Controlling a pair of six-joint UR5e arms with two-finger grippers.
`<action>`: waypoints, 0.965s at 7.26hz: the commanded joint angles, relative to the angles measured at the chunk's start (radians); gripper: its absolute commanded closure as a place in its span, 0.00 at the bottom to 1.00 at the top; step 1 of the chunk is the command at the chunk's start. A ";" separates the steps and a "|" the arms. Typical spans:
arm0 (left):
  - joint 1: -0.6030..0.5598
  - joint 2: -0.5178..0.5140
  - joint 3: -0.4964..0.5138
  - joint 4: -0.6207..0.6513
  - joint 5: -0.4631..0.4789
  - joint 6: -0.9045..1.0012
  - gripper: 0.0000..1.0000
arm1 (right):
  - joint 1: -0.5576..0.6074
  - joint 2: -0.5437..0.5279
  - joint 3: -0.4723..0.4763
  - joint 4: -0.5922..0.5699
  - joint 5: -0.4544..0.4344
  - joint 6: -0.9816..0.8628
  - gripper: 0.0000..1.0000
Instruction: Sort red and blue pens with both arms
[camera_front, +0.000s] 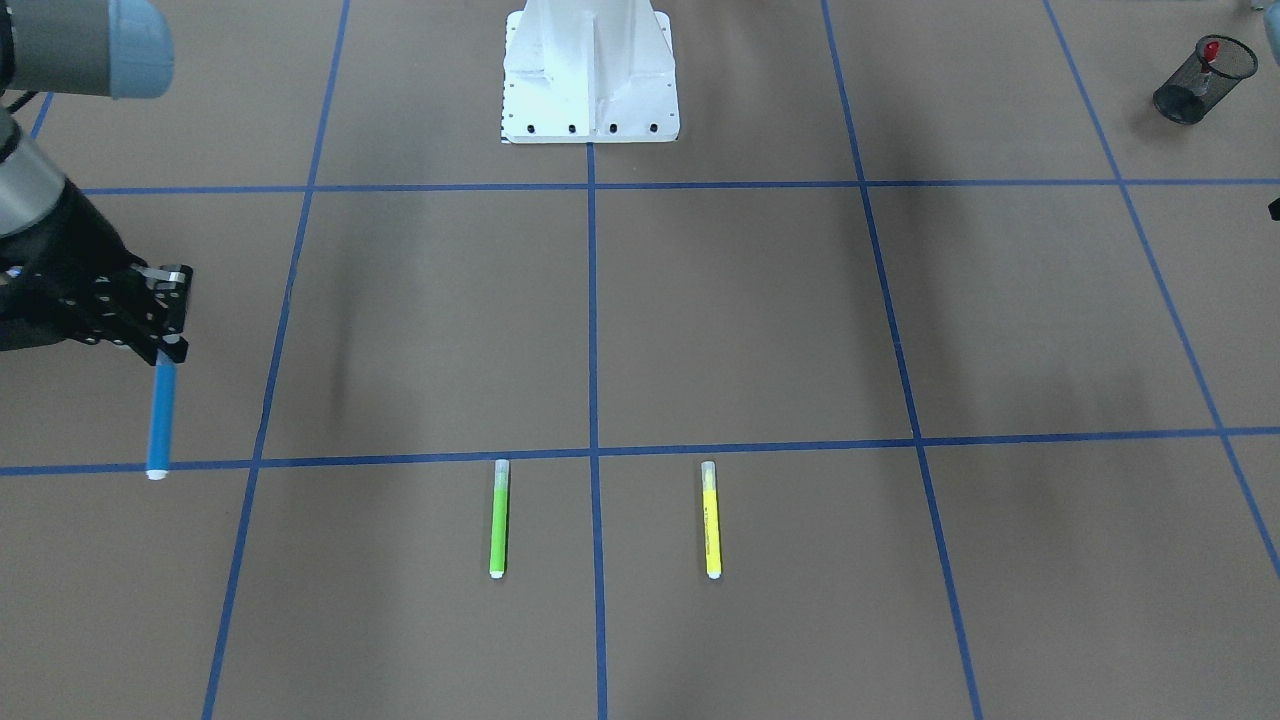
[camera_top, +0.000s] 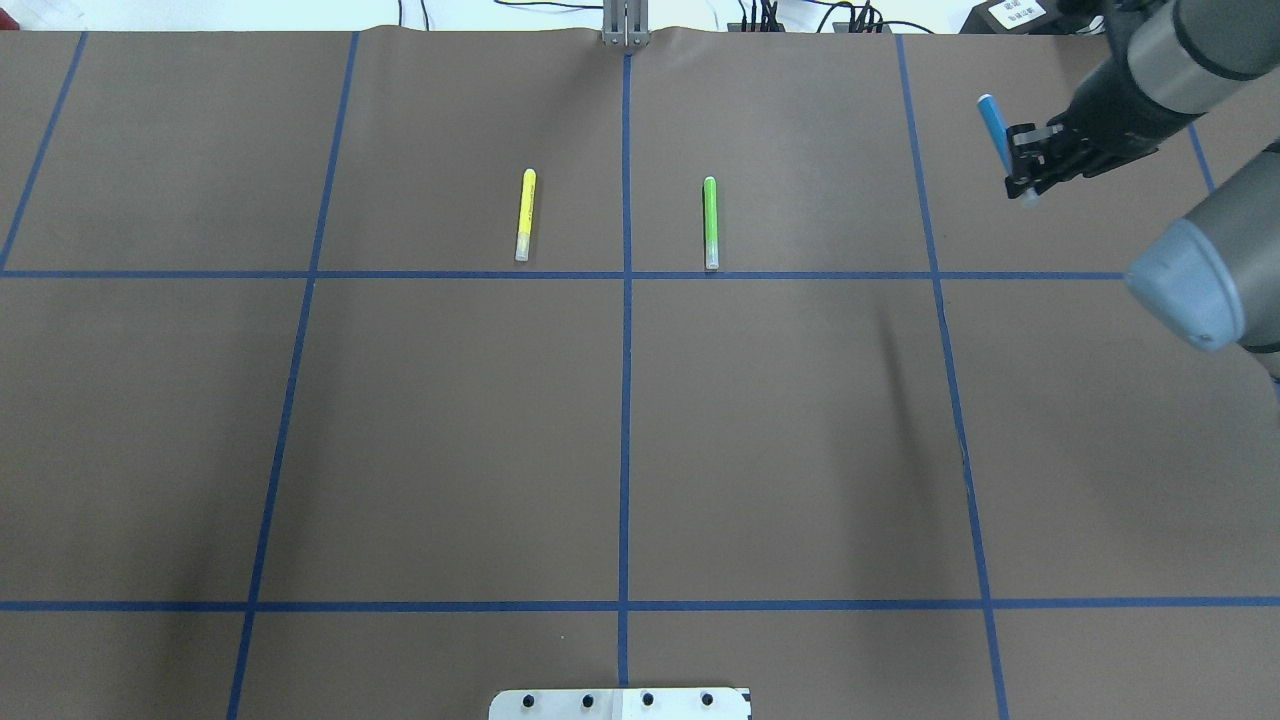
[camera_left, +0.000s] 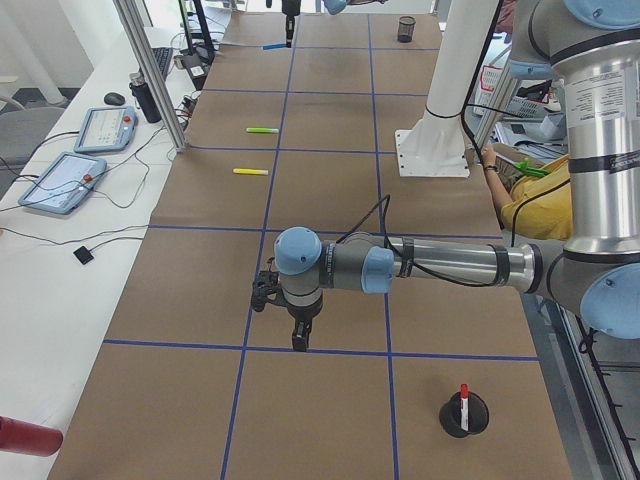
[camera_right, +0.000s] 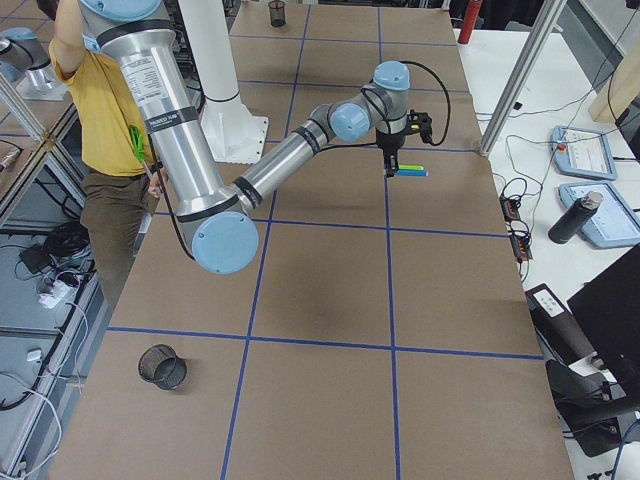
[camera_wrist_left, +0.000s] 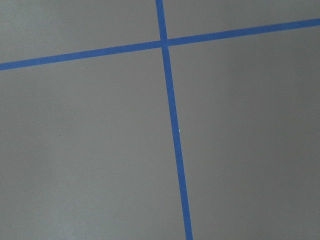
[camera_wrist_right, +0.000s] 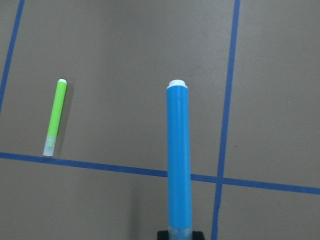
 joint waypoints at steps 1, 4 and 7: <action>0.000 -0.002 0.001 -0.018 0.000 0.003 0.00 | 0.121 -0.239 0.078 0.000 0.032 -0.205 1.00; 0.000 -0.002 0.000 -0.026 -0.075 0.000 0.00 | 0.360 -0.531 0.144 0.001 0.115 -0.451 1.00; 0.002 -0.003 -0.007 -0.027 -0.097 0.003 0.00 | 0.540 -0.862 0.215 0.009 0.115 -0.680 1.00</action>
